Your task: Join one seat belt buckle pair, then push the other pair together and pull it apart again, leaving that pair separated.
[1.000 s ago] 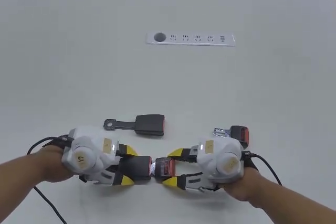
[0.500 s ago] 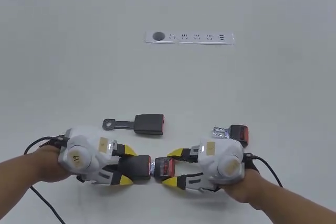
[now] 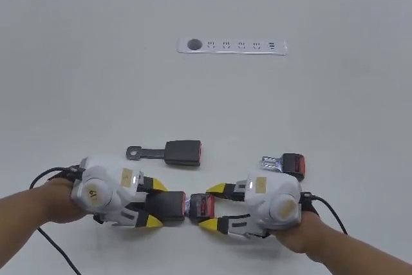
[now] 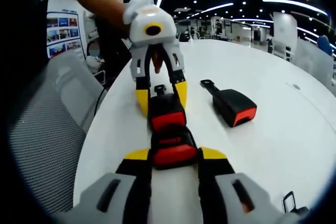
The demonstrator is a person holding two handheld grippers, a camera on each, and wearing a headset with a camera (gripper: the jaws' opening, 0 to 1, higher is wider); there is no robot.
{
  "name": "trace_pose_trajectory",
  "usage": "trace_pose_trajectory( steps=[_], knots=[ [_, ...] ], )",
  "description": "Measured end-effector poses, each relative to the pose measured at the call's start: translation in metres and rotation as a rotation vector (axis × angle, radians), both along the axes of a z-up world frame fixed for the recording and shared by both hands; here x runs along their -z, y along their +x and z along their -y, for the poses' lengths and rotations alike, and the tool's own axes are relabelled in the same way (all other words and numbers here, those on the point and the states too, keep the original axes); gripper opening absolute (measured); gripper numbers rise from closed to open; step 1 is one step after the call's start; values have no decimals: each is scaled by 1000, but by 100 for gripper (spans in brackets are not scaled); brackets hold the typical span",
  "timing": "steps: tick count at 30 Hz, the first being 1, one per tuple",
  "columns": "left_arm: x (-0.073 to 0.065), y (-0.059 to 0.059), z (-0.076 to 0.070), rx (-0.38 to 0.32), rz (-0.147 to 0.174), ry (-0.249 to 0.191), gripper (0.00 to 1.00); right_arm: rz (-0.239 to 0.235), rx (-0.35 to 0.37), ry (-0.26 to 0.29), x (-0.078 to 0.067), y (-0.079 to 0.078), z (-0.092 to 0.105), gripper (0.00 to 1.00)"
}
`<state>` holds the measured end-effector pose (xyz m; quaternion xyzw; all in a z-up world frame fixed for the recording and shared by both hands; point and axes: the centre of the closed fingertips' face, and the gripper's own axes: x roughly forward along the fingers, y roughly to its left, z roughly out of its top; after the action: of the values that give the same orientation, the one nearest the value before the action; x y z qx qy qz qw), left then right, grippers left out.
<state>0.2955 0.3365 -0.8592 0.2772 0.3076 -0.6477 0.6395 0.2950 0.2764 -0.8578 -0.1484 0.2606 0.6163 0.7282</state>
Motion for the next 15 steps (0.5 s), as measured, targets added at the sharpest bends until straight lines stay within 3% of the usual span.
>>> trace_pose_trajectory(
  steps=[15],
  knots=[
    [0,-1,-1,-2,0,-2,33,0,5,2,-1,-1,0,33]
  ],
)
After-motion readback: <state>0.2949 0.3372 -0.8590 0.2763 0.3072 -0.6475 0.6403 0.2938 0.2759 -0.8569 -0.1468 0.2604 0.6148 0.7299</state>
